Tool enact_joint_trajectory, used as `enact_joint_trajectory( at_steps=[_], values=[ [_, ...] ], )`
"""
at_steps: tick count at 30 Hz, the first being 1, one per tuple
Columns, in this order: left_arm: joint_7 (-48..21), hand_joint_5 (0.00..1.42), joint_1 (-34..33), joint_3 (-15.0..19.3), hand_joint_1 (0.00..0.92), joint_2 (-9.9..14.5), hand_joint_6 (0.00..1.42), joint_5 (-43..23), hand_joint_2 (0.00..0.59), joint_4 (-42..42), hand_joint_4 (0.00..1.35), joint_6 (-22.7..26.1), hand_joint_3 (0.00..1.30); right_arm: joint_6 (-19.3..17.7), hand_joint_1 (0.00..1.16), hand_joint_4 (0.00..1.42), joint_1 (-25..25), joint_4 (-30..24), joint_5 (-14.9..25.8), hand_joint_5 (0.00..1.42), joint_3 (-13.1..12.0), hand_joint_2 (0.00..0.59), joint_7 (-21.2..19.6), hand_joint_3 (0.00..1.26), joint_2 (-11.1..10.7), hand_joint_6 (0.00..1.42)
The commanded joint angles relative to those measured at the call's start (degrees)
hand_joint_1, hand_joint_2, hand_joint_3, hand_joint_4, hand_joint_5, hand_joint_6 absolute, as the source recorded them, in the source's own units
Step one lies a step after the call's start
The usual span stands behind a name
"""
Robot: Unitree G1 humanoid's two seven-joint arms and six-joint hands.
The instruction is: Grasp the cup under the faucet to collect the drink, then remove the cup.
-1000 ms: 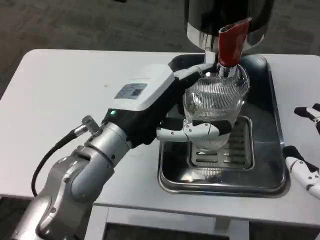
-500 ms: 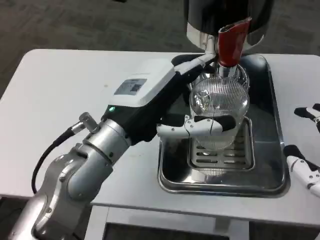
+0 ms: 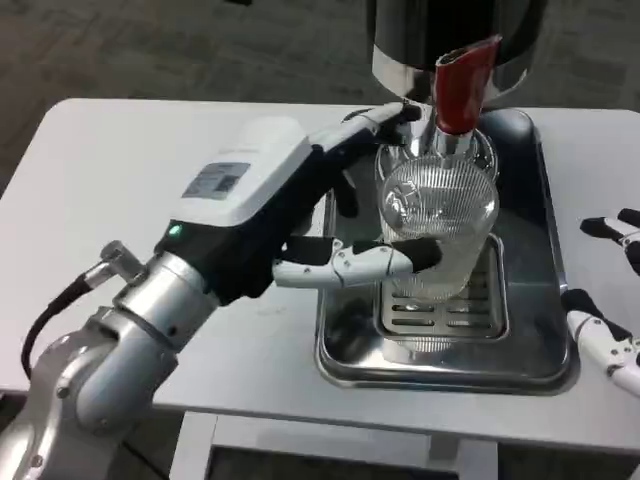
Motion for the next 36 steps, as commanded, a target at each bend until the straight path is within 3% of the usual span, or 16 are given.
enact_joint_trajectory(
  at_steps=[1,12,15,21,29,36],
  values=[
    [-1.09,0.66,3.11,2.25,0.225,1.23,1.12,-1.90,0.125,-3.87,0.23,0.48,0.17,0.32,0.39,0.02,0.47,-0.25,0.25,0.04,0.54,0.474,-0.75,0.15,-0.06,0.13],
    [-2.32,0.64,11.91,11.26,0.203,3.53,1.11,-8.28,0.121,-14.74,0.27,0.44,0.20,0.63,0.39,0.02,0.47,-0.45,-0.04,0.04,1.22,0.476,-1.65,0.15,0.04,0.13],
    [-2.93,0.64,13.07,14.00,0.149,4.14,1.10,-11.36,0.129,-16.70,0.35,0.26,0.25,0.59,0.39,0.03,0.71,-0.62,0.43,0.04,1.14,0.476,-2.13,0.15,0.28,0.14],
    [-4.32,0.57,10.75,18.00,0.043,4.95,0.89,-19.52,0.148,-17.76,0.39,0.20,0.32,0.18,0.39,0.03,1.50,-1.12,1.57,0.05,0.74,0.476,-3.83,0.14,0.77,0.14],
    [-7.44,0.44,4.00,18.41,0.011,6.24,0.50,-28.15,0.155,-17.39,0.39,3.15,0.36,-0.07,0.40,0.04,3.19,-1.87,2.83,0.05,0.83,0.476,-5.38,0.14,0.83,0.15],
    [-12.86,0.38,-2.82,17.02,0.000,7.15,0.42,-37.43,0.152,-16.22,0.30,9.05,0.33,0.02,0.40,0.04,4.01,-2.50,3.32,0.05,0.62,0.476,-5.95,0.14,0.60,0.15]
  ],
)
